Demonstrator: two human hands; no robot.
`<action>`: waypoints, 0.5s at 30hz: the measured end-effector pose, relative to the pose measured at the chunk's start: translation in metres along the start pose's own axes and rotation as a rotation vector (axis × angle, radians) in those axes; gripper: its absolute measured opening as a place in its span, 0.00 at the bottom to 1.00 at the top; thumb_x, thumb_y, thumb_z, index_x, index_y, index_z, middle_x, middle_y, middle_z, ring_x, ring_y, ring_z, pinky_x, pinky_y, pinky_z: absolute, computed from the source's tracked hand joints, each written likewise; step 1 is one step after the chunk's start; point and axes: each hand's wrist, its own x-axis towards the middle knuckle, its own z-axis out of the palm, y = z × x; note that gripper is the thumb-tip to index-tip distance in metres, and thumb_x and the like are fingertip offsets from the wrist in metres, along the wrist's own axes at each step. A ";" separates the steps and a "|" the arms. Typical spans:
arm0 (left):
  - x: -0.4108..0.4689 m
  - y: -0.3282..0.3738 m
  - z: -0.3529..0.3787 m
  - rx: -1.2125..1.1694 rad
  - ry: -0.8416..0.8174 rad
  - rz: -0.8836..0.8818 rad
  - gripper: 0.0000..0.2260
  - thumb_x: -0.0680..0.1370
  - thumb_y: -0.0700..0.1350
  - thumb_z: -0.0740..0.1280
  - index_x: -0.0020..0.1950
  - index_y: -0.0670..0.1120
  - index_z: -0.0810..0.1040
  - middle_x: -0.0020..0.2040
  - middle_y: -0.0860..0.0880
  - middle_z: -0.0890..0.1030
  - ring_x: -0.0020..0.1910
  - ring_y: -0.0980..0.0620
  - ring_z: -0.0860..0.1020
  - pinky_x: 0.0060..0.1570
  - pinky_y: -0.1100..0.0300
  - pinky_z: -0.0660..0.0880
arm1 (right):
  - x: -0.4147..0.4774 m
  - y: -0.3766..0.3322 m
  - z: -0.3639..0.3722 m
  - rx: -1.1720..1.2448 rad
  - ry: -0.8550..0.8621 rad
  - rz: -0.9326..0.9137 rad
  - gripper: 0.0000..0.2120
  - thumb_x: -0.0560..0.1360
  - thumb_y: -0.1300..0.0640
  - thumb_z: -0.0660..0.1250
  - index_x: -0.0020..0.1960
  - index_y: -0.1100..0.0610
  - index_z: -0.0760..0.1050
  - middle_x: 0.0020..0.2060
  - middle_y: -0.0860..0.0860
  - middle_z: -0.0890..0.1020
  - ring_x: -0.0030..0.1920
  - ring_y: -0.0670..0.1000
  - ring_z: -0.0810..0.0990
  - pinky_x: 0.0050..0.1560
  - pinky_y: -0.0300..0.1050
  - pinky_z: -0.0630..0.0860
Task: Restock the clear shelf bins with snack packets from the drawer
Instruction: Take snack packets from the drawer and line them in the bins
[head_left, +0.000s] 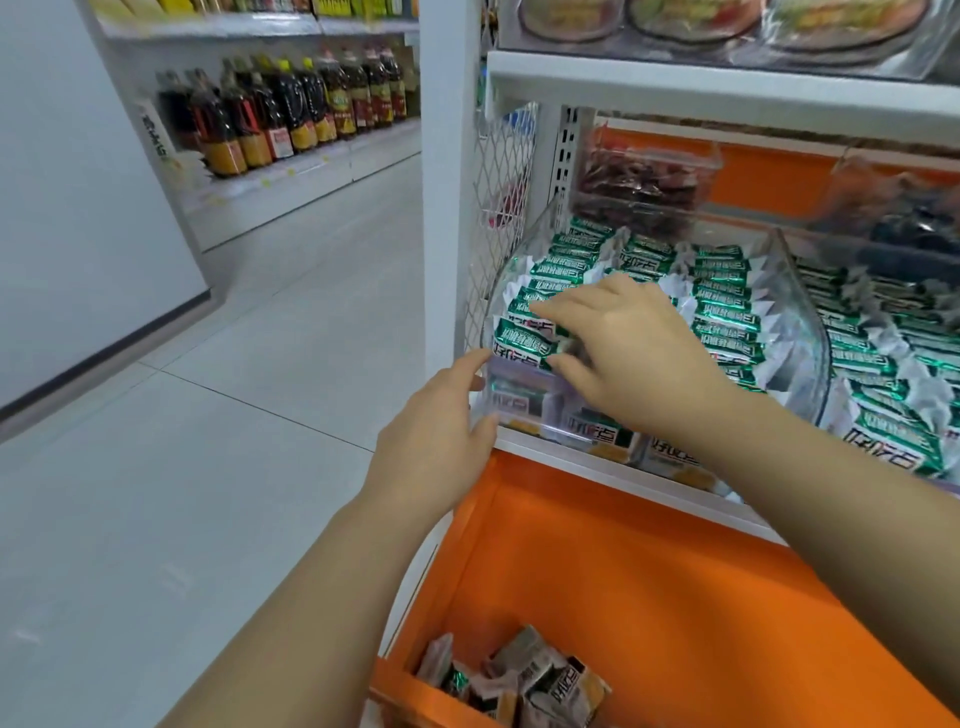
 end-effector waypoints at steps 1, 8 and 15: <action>0.000 0.000 0.000 -0.005 0.000 -0.004 0.26 0.80 0.48 0.63 0.75 0.59 0.57 0.68 0.56 0.72 0.61 0.54 0.75 0.57 0.52 0.76 | -0.003 -0.004 0.002 -0.048 0.020 -0.024 0.21 0.76 0.50 0.65 0.69 0.51 0.71 0.66 0.52 0.75 0.64 0.58 0.72 0.64 0.56 0.65; 0.000 0.000 0.003 -0.011 0.016 -0.001 0.25 0.80 0.47 0.63 0.75 0.58 0.58 0.68 0.55 0.72 0.60 0.54 0.76 0.57 0.56 0.74 | 0.008 -0.013 0.020 -0.166 -0.307 0.047 0.32 0.78 0.34 0.45 0.78 0.46 0.42 0.78 0.50 0.47 0.77 0.57 0.46 0.75 0.62 0.44; -0.001 0.001 0.004 0.001 0.032 -0.002 0.25 0.80 0.49 0.63 0.75 0.59 0.58 0.67 0.56 0.73 0.58 0.56 0.76 0.55 0.59 0.74 | 0.003 -0.019 0.020 -0.188 -0.318 0.001 0.37 0.75 0.30 0.39 0.78 0.48 0.41 0.78 0.50 0.49 0.76 0.57 0.52 0.74 0.58 0.49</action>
